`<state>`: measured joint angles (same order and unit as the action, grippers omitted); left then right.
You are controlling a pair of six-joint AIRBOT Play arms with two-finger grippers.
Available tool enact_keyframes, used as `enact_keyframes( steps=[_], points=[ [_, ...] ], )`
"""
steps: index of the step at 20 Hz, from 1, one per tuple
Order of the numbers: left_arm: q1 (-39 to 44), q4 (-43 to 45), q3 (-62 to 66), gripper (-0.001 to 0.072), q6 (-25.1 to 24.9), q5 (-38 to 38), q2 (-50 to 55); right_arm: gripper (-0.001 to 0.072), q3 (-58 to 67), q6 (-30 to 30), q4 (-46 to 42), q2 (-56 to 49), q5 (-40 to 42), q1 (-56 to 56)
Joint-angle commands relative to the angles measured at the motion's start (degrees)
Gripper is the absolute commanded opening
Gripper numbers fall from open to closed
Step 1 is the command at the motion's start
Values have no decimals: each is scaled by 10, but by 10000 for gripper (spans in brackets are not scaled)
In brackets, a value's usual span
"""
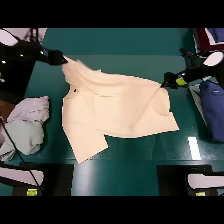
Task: Fold the shirts.
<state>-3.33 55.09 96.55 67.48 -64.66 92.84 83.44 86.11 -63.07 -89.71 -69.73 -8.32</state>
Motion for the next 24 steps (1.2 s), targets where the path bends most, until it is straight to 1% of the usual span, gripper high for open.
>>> enact_keyframes(
  steps=[1, 2, 3, 4, 5, 7, 9, 10, 13, 15, 19, 21, 24],
  points=[
    [0, 0, -2, 532, 1, 14, 30, 65, 70, -7, 1, -73, 30, 1],
    [0, 0, -2, 591, 2, 7, 29, 257, 94, -7, 1, -82, 19, 4],
    [-3, 3, -2, 590, 3, -5, 26, 346, 117, -7, 1, -86, 1, 7],
    [-10, 3, 0, 480, 16, -31, 19, 345, 138, -7, -1, -86, -25, 15],
    [-19, 3, 1, 492, 27, -58, 10, 345, 157, -7, 0, -86, -57, 23],
    [-43, 6, 0, 490, 26, -113, -15, 339, 172, -24, 0, -71, -133, 40],
    [-72, 7, -31, 490, 26, -134, -57, 336, 141, -39, 0, -34, -176, 51],
    [-84, 7, -60, 491, 26, -139, -80, 315, 113, -44, 1, -10, -181, 55],
    [-110, 17, -207, 491, 25, -154, -161, 315, -1, -60, 1, 74, -172, 54],
    [-113, 21, -323, 491, 26, -147, -216, 315, -69, -63, 2, 122, -159, 54],
    [-113, 20, -519, 491, 43, -76, -311, 315, -169, -63, 4, 205, -111, 54],
    [-113, 20, -581, 492, 43, -60, -327, 315, -199, -63, 3, 236, -97, 55],
    [-113, 20, -633, 493, 43, -33, -327, 315, -227, -63, 4, 268, -95, 54]
  ],
)
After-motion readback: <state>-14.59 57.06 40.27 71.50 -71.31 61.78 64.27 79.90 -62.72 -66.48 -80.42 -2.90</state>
